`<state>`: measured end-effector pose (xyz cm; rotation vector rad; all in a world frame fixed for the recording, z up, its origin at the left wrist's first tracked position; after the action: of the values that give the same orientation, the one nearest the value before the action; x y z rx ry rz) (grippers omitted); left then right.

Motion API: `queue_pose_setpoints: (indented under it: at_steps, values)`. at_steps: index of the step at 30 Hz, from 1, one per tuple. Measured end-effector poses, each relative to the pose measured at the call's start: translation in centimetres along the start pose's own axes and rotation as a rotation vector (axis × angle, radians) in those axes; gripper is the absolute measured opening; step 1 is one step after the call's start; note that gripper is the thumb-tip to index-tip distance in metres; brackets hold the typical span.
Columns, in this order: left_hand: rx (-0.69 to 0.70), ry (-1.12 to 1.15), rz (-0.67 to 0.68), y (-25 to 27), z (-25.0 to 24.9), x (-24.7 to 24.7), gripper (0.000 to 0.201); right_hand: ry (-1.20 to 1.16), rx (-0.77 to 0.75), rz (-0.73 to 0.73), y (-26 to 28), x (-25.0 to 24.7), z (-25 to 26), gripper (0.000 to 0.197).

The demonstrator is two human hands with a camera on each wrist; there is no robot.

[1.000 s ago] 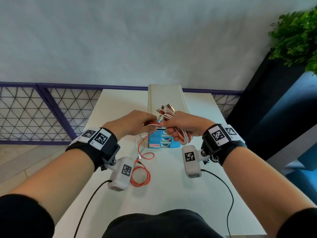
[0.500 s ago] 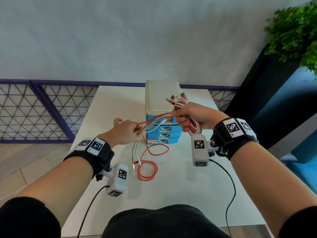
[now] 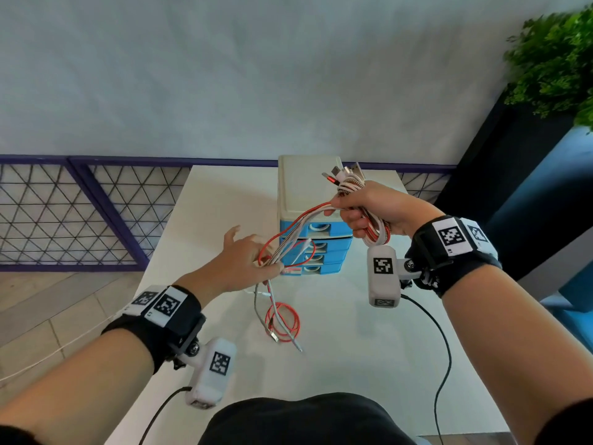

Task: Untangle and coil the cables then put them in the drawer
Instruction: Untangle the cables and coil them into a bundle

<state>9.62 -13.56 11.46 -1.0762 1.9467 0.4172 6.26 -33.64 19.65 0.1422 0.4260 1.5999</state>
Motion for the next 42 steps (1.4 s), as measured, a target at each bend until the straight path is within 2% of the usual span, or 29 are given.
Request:
queue_pose_setpoints:
  at_steps: [2, 5, 10, 13, 16, 20, 22, 25, 26, 28, 29, 31, 34, 35, 38, 42]
  values:
    - [-0.002, 0.031, 0.03, 0.5, 0.2, 0.6, 0.033, -0.009, -0.014, -0.027, -0.3, -0.1, 0.3, 0.019]
    - [-0.059, 0.193, 0.022, 1.3, 1.1, 0.6, 0.018, -0.011, -0.032, -0.055, -0.8, -0.1, 0.7, 0.017]
    - [-0.168, 0.255, 0.077, 1.9, 2.1, 0.7, 0.021, -0.007, -0.041, -0.065, -1.0, 0.2, 0.9, 0.016]
    - [-0.207, 0.189, 0.18, 2.2, 3.5, 1.7, 0.03, -0.012, -0.044, -0.092, -1.0, 0.0, 1.2, 0.014]
    - [-0.315, 0.073, 0.246, 3.6, 5.3, 2.3, 0.04, -0.033, -0.043, -0.133, -0.7, -1.4, 1.6, 0.013]
    - [-0.404, -0.03, 0.291, 5.1, 7.7, 3.0, 0.039, -0.004, -0.046, -0.139, -0.2, -2.6, 1.9, 0.018]
    - [-0.391, -0.035, 0.298, 5.0, 8.3, 3.3, 0.039, -0.002, -0.041, -0.121, -0.2, -2.3, 1.9, 0.019]
    - [-0.304, -0.058, 0.253, 3.6, 7.3, 2.8, 0.027, 0.012, -0.037, -0.095, -0.1, -1.7, 2.1, 0.021]
    - [-0.282, -0.058, 0.226, 3.1, 6.7, 2.4, 0.033, 0.03, -0.035, -0.09, 0.0, -1.6, 2.1, 0.022]
    - [-0.24, 0.026, 0.146, 2.0, 5.4, 1.2, 0.058, 0.064, -0.029, -0.091, 0.1, -1.3, 2.0, 0.024]
    - [-0.228, 0.147, 0.096, 1.5, 4.9, 0.6, 0.063, 0.074, -0.023, -0.093, 0.1, -1.2, 1.9, 0.024]
    - [-0.253, 0.443, 0.019, 0.6, 3.3, -0.4, 0.06, 0.075, -0.01, -0.091, 0.0, -1.1, 1.5, 0.023]
    - [-0.374, 0.773, -0.074, -0.7, 2.4, -1.0, 0.074, 0.067, 0.005, -0.091, 0.0, -1.2, 1.2, 0.021]
    - [-0.41, 0.826, -0.099, -0.8, 2.6, -0.9, 0.068, 0.064, 0.009, -0.084, 0.0, -1.2, 1.1, 0.021]
    - [-0.409, 0.827, -0.114, -0.3, 3.0, -0.8, 0.042, 0.062, 0.004, -0.014, 0.5, -0.6, 1.3, 0.022]
    - [-0.478, 0.652, -0.01, 0.5, 4.0, 0.9, 0.039, 0.038, -0.064, 0.045, 1.4, 0.0, 2.5, 0.022]
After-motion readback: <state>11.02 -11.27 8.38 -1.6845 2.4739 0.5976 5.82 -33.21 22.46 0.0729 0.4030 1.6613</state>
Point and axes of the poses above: each hand's wrist, its own y-axis away from the middle knuckle, its own x-axis out of the palm, z = x × y, the point moved 7 cm from there along -y, towards the middle knuckle, and after that the axes turned 8 degrees about -z, right-handed, at the moved point
